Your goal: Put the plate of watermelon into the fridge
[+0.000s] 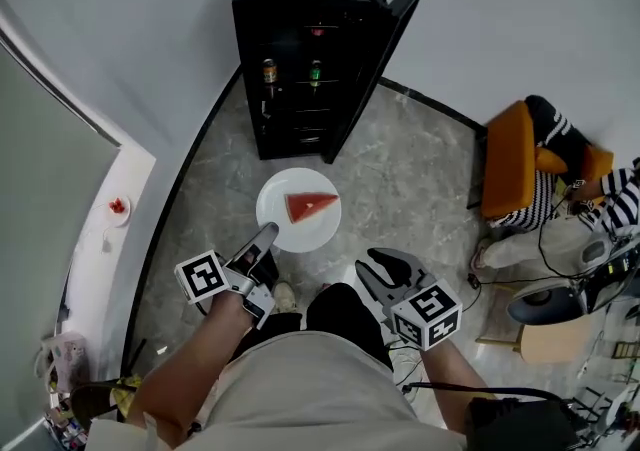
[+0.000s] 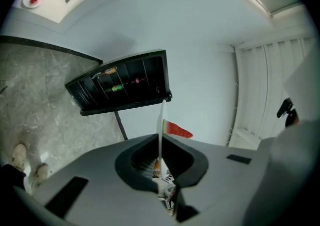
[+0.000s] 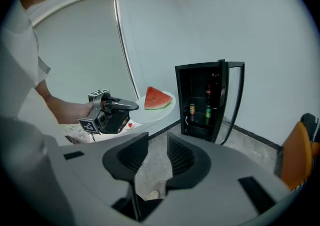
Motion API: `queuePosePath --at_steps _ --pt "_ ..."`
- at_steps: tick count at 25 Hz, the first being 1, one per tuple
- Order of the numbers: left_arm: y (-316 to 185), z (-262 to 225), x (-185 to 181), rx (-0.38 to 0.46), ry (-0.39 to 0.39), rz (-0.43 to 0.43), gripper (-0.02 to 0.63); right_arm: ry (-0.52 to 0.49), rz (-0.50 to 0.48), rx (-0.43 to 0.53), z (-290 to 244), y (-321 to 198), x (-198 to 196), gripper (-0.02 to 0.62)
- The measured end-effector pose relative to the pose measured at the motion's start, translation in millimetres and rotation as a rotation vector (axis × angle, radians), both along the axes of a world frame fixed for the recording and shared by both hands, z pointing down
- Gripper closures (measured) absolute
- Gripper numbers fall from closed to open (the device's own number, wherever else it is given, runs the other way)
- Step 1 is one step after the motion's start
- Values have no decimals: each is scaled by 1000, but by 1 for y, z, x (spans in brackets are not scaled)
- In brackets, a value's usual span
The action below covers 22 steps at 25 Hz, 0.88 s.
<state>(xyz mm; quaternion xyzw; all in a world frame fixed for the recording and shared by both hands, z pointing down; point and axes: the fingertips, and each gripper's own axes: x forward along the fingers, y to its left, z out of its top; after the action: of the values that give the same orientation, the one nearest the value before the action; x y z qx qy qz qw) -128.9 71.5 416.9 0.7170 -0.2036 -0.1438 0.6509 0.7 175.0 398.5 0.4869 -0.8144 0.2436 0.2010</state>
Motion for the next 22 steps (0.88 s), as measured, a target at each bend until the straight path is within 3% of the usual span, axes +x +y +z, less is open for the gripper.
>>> queuePosePath --at_steps 9,17,22 --pt "-123 18 35 -5 19 -74 586 -1 -57 -45 24 -115 29 469" --pt "-257 56 90 -24 17 -170 586 -4 -107 -65 34 -239 90 472" --pt "-341 90 120 -10 -49 -223 586 -11 -134 -116 48 -293 122 472"
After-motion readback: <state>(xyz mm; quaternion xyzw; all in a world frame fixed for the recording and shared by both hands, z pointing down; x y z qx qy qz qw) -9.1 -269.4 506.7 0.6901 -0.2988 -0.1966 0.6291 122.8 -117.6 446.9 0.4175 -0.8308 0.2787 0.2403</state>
